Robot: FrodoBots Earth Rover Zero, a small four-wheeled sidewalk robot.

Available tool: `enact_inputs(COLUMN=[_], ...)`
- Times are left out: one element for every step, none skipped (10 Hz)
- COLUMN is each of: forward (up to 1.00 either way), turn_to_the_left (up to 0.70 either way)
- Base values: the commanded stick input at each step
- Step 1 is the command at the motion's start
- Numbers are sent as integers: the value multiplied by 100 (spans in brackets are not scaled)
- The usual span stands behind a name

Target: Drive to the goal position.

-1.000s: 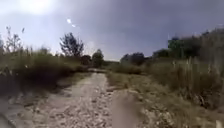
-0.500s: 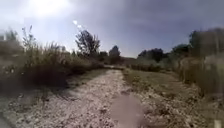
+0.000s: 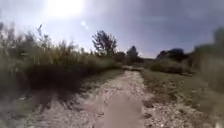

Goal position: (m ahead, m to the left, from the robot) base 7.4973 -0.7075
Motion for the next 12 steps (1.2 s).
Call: enact_inputs(forward=[85, 85, 85, 85, 85, 85, 85, 85, 85, 85, 85, 85], turn_to_the_left=[0, 0, 0, 0, 0, 0, 0, 0, 0, -8, -34, -34])
